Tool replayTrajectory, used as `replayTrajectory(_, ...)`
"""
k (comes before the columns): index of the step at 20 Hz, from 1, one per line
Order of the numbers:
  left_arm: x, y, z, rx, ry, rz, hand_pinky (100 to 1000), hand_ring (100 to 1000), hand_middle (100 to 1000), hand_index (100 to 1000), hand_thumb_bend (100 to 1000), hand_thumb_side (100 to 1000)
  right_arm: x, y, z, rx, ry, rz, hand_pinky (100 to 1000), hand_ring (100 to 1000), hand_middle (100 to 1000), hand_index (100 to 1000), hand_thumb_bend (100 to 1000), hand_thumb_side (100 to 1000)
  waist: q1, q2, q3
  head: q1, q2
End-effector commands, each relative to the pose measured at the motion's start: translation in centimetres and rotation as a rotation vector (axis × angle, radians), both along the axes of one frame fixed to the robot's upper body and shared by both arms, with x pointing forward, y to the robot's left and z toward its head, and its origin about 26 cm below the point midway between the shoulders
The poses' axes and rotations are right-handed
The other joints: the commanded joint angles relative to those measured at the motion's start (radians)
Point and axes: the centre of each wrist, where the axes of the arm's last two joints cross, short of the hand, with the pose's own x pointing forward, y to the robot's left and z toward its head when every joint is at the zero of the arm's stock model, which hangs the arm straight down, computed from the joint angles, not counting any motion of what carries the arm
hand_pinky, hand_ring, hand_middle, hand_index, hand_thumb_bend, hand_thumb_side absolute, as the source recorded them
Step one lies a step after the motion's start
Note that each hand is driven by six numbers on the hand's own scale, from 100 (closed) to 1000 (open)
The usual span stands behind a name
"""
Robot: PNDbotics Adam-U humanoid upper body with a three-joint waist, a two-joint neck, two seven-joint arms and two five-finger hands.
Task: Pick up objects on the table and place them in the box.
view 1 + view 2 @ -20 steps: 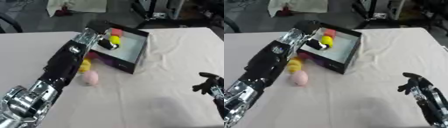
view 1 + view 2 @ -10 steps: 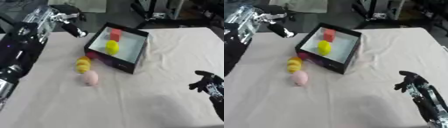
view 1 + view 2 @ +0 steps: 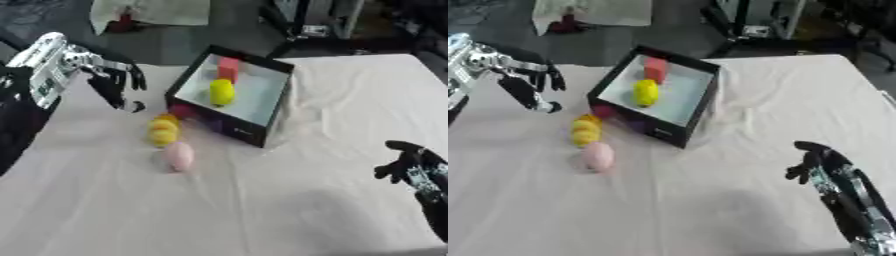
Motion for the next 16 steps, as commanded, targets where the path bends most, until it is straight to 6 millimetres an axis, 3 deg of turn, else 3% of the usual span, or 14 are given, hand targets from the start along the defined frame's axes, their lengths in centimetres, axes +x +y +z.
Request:
replayTrajectory(1, 0.3, -1.0, -0.2, 0.008, -0.039, -0.005, 733, 664, 751, 855, 293, 520, 0.0, -0.3, 0.6, -0.018, -0.019, -0.001, 684, 522, 324, 781, 100, 644, -0.003, -0.013, -0.001, -0.002, -0.002)
replayTrajectory(11, 0.9, -2.4, -3.9, 0.059, -0.141, 0.051, 746, 698, 781, 873, 309, 464, 0.0, -0.3, 0.6, -0.012, -0.021, 0.0, 685, 522, 324, 782, 100, 644, -0.007, -0.012, 0.0, 0.0, -0.002)
replayTrajectory(16, 1.0, -2.5, -5.8, 0.046, -0.114, 0.039, 723, 668, 758, 859, 298, 456, 0.1, -0.3, 0.7, -0.01, -0.023, 0.0, 686, 522, 324, 782, 100, 644, -0.008, -0.011, -0.002, 0.0, -0.002)
